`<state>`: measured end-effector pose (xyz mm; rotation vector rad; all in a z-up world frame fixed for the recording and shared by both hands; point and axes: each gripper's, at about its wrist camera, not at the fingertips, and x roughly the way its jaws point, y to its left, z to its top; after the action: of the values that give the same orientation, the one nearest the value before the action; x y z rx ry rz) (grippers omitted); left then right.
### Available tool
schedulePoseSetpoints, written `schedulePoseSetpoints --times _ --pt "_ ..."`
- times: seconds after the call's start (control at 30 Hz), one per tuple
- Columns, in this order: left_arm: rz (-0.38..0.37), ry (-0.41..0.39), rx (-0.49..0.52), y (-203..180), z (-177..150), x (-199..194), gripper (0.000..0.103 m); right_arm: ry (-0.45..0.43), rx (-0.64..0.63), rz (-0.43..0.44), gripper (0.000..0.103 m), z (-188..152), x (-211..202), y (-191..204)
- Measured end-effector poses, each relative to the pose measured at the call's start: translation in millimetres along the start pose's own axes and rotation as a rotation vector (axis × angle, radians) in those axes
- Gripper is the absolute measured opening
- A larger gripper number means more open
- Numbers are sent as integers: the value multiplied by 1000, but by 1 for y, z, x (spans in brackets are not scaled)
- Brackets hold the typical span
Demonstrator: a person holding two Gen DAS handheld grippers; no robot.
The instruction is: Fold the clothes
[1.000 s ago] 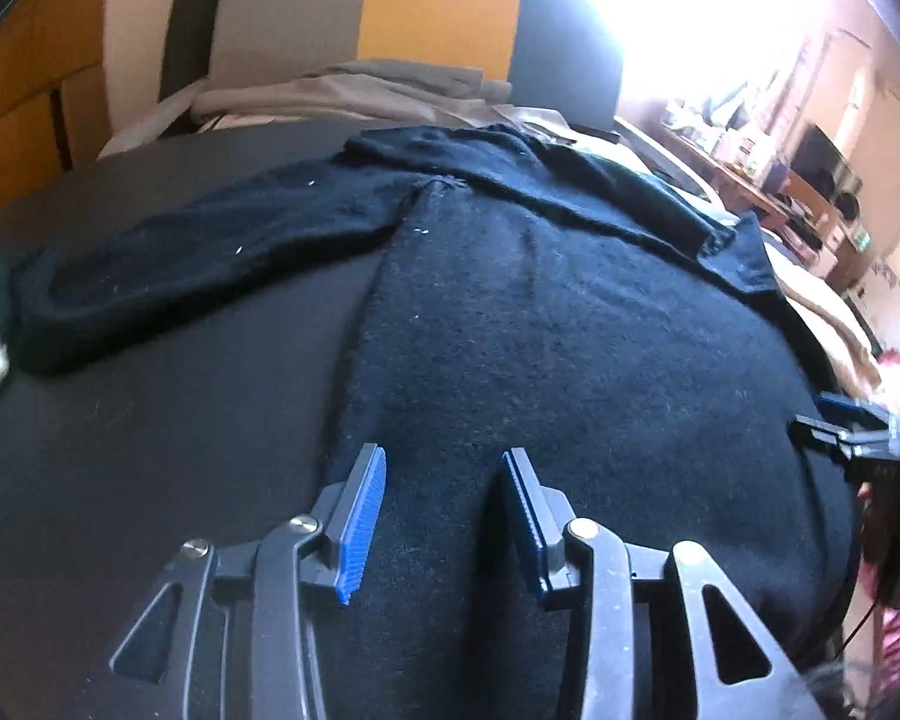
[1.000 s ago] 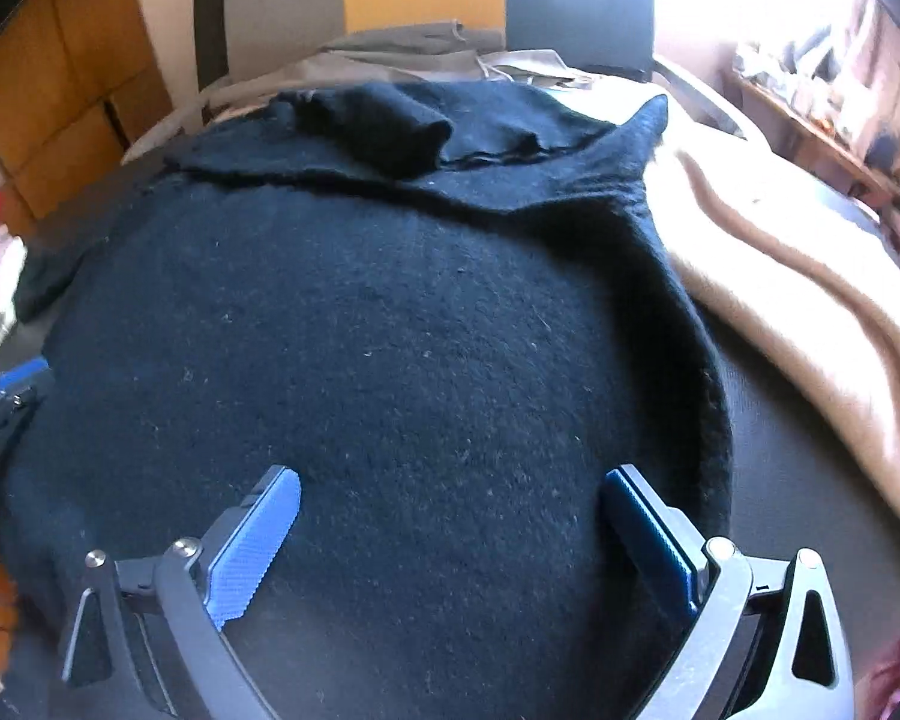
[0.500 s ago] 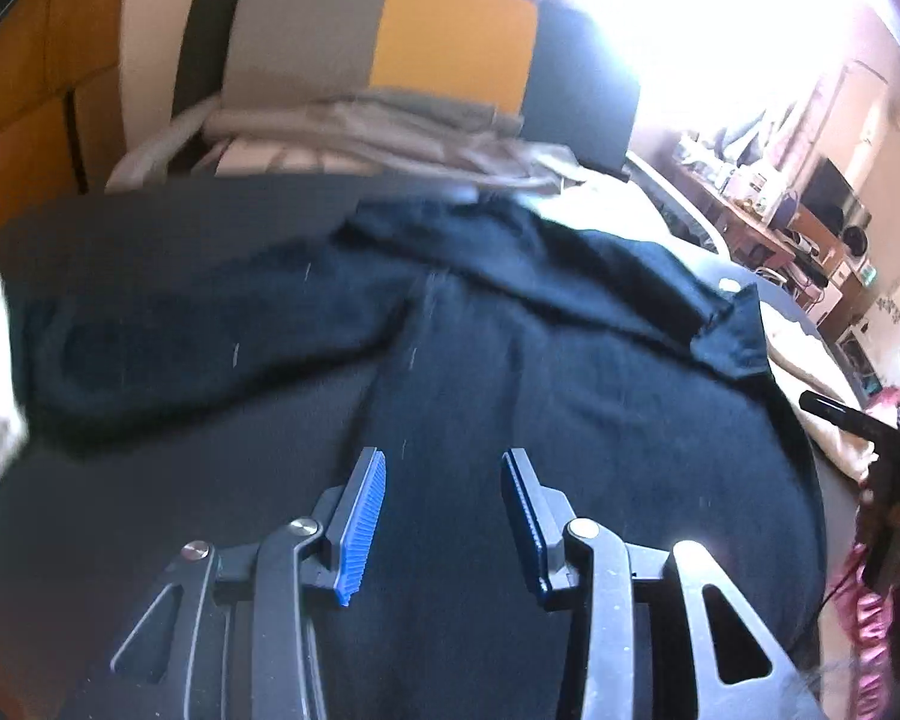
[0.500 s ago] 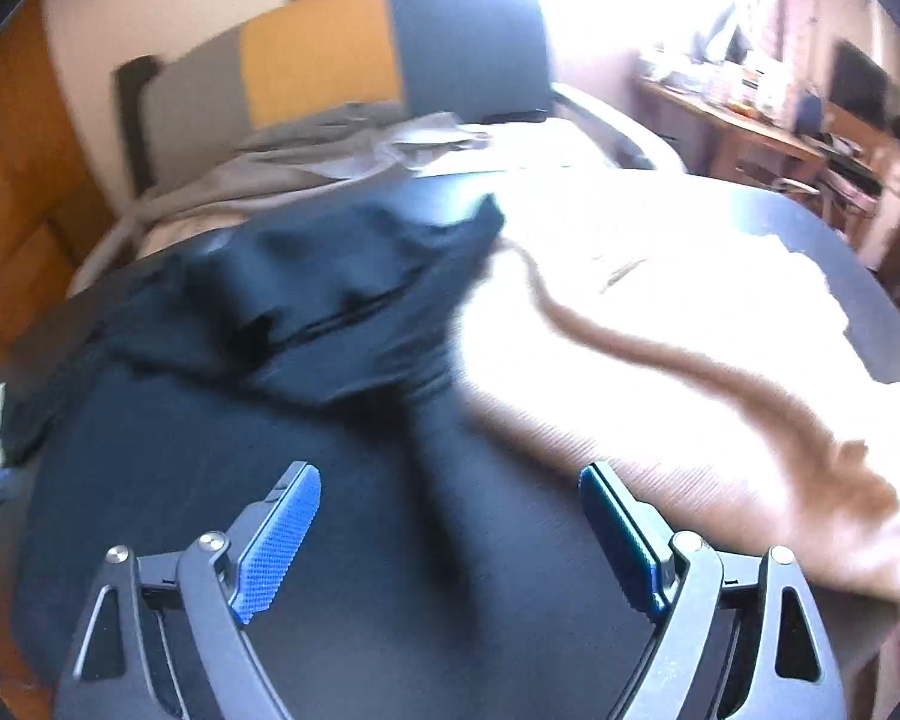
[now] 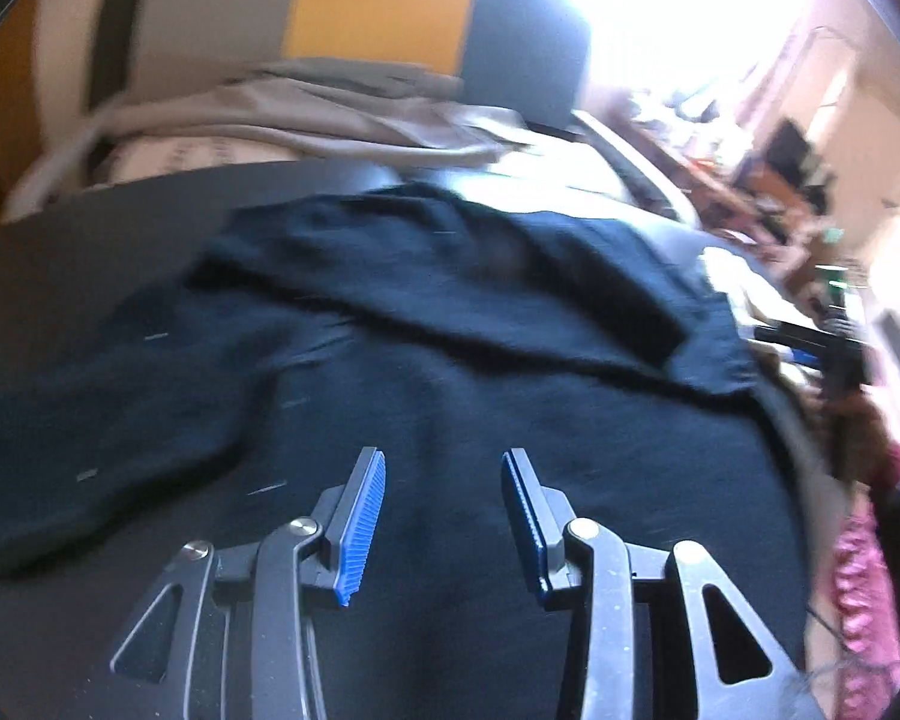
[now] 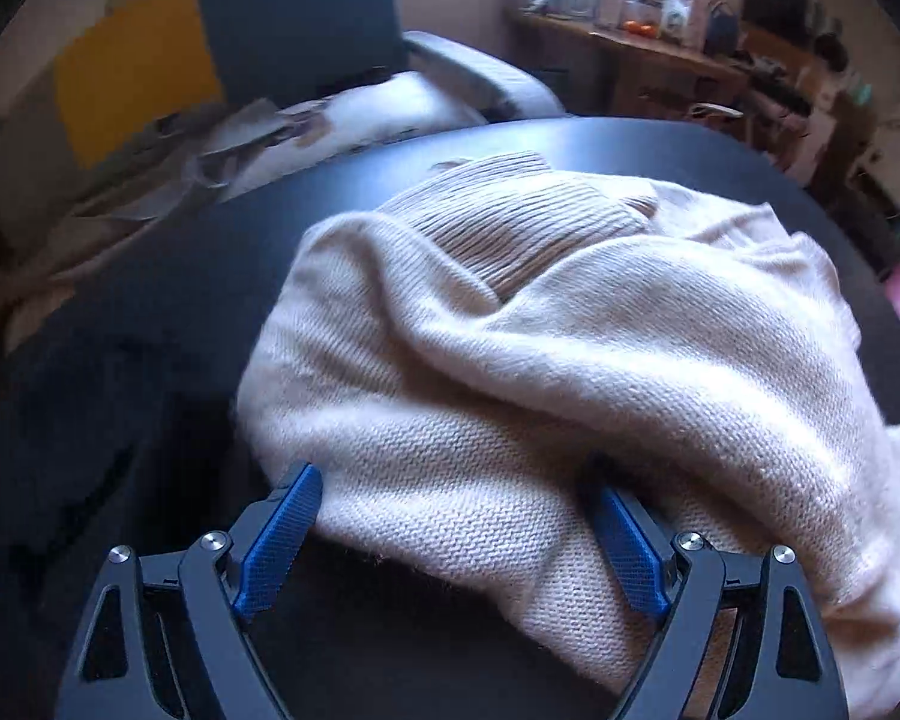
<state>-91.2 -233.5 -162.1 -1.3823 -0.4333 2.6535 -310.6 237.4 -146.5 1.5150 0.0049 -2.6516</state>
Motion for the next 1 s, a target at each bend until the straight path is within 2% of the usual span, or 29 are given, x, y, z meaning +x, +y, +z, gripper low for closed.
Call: schedulePoseSetpoints --times 0.07,0.1,0.17,0.27,0.37,0.4,0.43,0.47,0.53,0.67,0.8,0.9,1.0 --pt "-67 22 -4 -8 11 12 44 -25 22 -15 88 13 0 0" --pt "-82 30 -6 -12 17 18 44 -49 24 -11 83 17 -4 3" --pt "-89 22 -5 -21 27 30 45 -119 -7 54 82 22 -23 18" --pt "-61 28 -8 -27 40 47 45 -185 -160 240 79 20 -53 61" --pt "-80 13 5 -34 49 52 45 -150 -360 304 74 6 -55 112" --pt "-94 14 13 -36 51 54 45 -125 -407 301 65 0 -49 125" --pt "-151 29 7 -39 53 56 45 -97 -441 297 54 -6 -44 134" --pt "-216 44 -13 -41 56 59 45 -72 -462 292 51 -12 -38 141" --pt "-332 62 -45 -46 64 66 48 -39 -452 288 50 -21 -27 145" --pt "-444 101 -95 -60 79 86 53 -52 -391 294 50 -35 -27 138" --pt "-432 157 -102 -77 93 118 55 -88 -383 304 50 -58 -54 131" --pt "-397 219 -109 -86 97 142 55 -98 -428 311 50 -59 -47 148" --pt "-408 236 -180 -82 99 151 51 -92 -464 322 50 -65 -48 154"
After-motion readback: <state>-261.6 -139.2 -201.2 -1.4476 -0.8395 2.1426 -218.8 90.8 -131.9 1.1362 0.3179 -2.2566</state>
